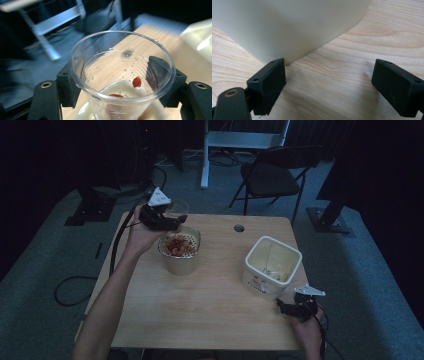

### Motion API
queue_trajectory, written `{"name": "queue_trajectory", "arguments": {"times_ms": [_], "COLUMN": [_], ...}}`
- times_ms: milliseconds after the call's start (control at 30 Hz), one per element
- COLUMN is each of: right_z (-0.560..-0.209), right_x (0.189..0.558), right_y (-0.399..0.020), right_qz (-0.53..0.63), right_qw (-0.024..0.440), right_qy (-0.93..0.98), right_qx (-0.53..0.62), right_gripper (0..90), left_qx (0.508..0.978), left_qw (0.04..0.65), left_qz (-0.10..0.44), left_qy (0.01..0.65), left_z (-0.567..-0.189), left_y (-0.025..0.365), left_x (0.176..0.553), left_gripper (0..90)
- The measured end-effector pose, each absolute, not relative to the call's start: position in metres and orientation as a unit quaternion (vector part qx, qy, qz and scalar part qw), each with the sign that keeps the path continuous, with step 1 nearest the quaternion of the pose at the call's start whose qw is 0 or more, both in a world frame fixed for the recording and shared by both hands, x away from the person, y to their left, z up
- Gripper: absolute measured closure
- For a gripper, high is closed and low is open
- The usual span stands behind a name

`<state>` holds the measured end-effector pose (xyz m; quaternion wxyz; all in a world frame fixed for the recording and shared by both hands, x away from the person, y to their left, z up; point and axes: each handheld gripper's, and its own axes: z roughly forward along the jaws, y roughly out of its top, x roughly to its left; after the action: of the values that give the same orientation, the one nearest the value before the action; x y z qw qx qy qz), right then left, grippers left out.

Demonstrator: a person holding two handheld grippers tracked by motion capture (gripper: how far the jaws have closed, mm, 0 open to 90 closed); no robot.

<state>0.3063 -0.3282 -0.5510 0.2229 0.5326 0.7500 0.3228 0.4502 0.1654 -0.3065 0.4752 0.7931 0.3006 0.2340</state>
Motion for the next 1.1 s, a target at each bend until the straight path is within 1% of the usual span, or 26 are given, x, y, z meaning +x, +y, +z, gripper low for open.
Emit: {"name": "queue_trajectory", "arguments": {"times_ms": [67, 167, 300, 400, 567, 733, 767, 1033, 1100], "right_z": [-0.551, -0.551, -0.551, -0.551, -0.551, -0.551, -0.551, -0.551, -0.551], "right_x": [0.306, 0.306, 0.306, 0.306, 0.306, 0.306, 0.306, 0.306, 0.306], "right_y": [-0.328, -0.328, -0.328, -0.328, -0.328, -0.328, -0.328, -0.328, -0.328], "right_qz": [0.323, 0.323, 0.323, 0.323, 0.323, 0.323, 0.323, 0.323, 0.323], "right_qw": [0.223, 0.223, 0.223, 0.223, 0.223, 0.223, 0.223, 0.223, 0.223], "right_qy": [0.75, 0.75, 0.75, 0.75, 0.75, 0.75, 0.75, 0.75, 0.749], "right_qx": [0.533, 0.533, 0.533, 0.533, 0.533, 0.533, 0.533, 0.533, 0.533], "right_gripper": [11.7, 11.7, 11.7, 11.7, 11.8, 11.8, 11.8, 11.7, 11.7], "left_qx": [0.776, 0.759, 0.746, 0.742, 0.745, 0.757, 0.757, 0.772, 0.777], "left_qw": [0.513, 0.552, 0.583, 0.595, 0.599, 0.595, 0.595, 0.589, 0.584], "left_qz": [0.199, 0.154, 0.11, 0.091, 0.075, 0.071, 0.071, 0.061, 0.068], "left_qy": [0.31, 0.309, 0.301, 0.295, 0.283, 0.261, 0.261, 0.231, 0.226], "left_z": [-0.303, -0.3, -0.298, -0.296, -0.295, -0.291, -0.291, -0.293, -0.293], "left_y": [0.169, 0.171, 0.167, 0.161, 0.145, 0.116, 0.116, 0.065, 0.053], "left_x": [0.452, 0.451, 0.45, 0.448, 0.442, 0.435, 0.435, 0.426, 0.425], "left_gripper": [32.9, 32.9, 32.9, 32.9, 32.9, 32.8, 32.8, 32.7, 32.7]}}
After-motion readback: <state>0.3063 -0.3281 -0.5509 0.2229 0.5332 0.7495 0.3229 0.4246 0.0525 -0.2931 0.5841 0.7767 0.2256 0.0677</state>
